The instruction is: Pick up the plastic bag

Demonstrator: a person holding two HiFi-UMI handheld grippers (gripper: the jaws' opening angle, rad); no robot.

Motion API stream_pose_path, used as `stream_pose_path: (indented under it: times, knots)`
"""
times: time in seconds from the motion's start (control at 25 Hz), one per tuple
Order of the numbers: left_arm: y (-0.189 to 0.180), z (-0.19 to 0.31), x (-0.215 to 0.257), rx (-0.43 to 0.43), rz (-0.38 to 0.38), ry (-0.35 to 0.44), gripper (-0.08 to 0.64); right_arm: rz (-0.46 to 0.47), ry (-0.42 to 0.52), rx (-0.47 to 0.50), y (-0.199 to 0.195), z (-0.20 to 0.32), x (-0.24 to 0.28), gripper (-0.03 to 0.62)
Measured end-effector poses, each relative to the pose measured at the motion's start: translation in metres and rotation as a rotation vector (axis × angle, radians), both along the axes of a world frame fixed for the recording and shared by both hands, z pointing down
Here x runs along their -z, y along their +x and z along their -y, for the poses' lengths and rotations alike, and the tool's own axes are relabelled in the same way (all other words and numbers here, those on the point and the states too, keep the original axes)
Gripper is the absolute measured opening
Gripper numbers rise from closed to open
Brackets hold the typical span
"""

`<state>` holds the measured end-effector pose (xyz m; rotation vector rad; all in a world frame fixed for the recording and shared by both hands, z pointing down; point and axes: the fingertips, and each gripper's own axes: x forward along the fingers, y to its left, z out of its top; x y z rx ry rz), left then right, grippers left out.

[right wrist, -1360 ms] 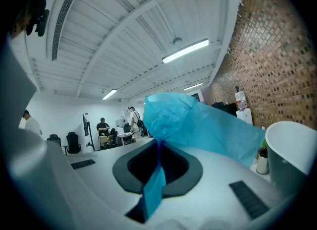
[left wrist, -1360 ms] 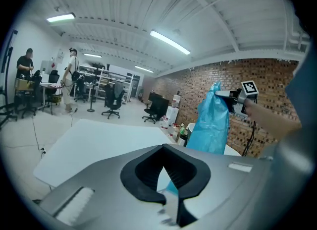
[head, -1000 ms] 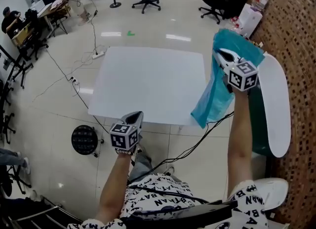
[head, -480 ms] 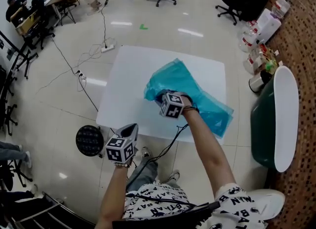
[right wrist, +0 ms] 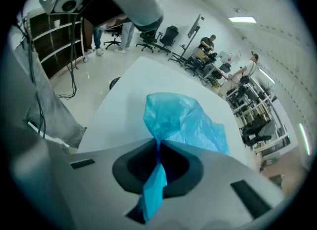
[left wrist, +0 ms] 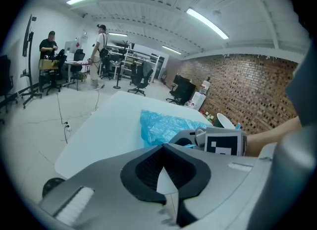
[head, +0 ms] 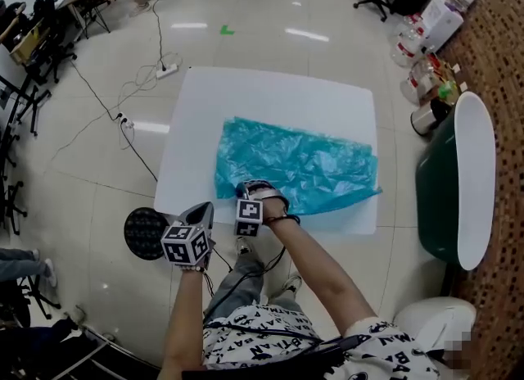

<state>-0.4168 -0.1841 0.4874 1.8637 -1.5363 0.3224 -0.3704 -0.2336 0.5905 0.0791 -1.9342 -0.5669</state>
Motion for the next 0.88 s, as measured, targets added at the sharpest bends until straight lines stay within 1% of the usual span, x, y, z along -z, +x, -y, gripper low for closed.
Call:
stream_pose_path:
  times: [0.08, 0.12, 0.16, 0.2, 0.24, 0.28, 0.32, 0.36, 0.4, 0.44, 0.48, 0.52, 0.56, 0.6, 0.64, 0.72, 0.76, 0.8, 0.88]
  knots:
    - [0.002, 0.005, -0.007, -0.017, 0.002, -0.009, 0.000, 0.056, -0.058, -0.056, -0.004, -0.002, 0.002, 0.031]
    - [0.003, 0.008, -0.010, -0.027, 0.005, -0.011, 0.000, 0.091, -0.103, -0.084, -0.004, -0.004, 0.004, 0.045]
    - [0.005, 0.012, -0.013, -0.038, 0.007, -0.011, 0.000, 0.134, -0.162, -0.120, -0.003, -0.006, 0.006, 0.147]
    - [0.007, 0.015, -0.015, -0.048, 0.009, -0.008, 0.000, 0.191, -0.236, -0.167, 0.000, -0.009, 0.011, 0.274]
    - [0.009, 0.020, -0.017, -0.059, 0.011, -0.003, 0.000, 0.269, -0.309, -0.222, 0.005, -0.010, 0.022, 0.298]
    - [0.012, 0.024, -0.019, -0.072, 0.014, 0.002, 0.000, 0.367, -0.370, -0.284, 0.013, -0.008, 0.036, 0.298]
    - [0.016, 0.029, -0.021, -0.090, 0.019, 0.006, 0.000, 0.474, -0.415, -0.353, 0.025, -0.002, 0.053, 0.298]
    - [0.021, 0.035, -0.023, -0.111, 0.023, 0.010, 0.000, 0.578, -0.441, -0.433, 0.045, 0.007, 0.068, 0.298]
    - [0.029, 0.041, -0.026, -0.134, 0.025, 0.013, 0.000, 0.668, -0.443, -0.528, 0.073, 0.020, 0.079, 0.298]
    - [0.039, 0.046, -0.028, -0.161, 0.026, 0.014, 0.000, 0.731, -0.420, -0.640, 0.111, 0.037, 0.084, 0.298]
    - [0.051, 0.049, -0.032, -0.193, 0.028, 0.009, 0.000, 0.754, -0.377, -0.761, 0.154, 0.054, 0.083, 0.298]
    - [0.063, 0.051, -0.038, -0.229, 0.035, -0.006, 0.000, 0.728, -0.323, -0.876, 0.200, 0.069, 0.074, 0.298]
    - [0.073, 0.051, -0.048, -0.263, 0.045, -0.029, 0.000, 0.662, -0.275, -0.969, 0.243, 0.078, 0.060, 0.296]
    - [0.081, 0.049, -0.059, -0.287, 0.056, -0.056, 0.000, 0.580, -0.249, -1.032, 0.279, 0.081, 0.046, 0.296]
    - [0.085, 0.046, -0.071, -0.299, 0.067, -0.083, 0.000, 0.503, -0.243, -1.070, 0.305, 0.079, 0.033, 0.296]
    - [0.085, 0.039, -0.091, -0.306, 0.097, -0.133, 0.000, 0.387, -0.255, -1.108, 0.341, 0.070, 0.013, 0.296]
    - [0.085, 0.036, -0.100, -0.313, 0.120, -0.157, 0.000, 0.353, -0.255, -1.128, 0.356, 0.065, 0.004, 0.296]
    - [0.084, 0.034, -0.107, -0.324, 0.147, -0.176, 0.000, 0.339, -0.256, -1.157, 0.370, 0.061, -0.003, 0.296]
    - [0.079, 0.032, -0.117, -0.333, 0.194, -0.202, 0.000, 0.358, -0.279, -1.236, 0.390, 0.056, -0.011, 0.296]
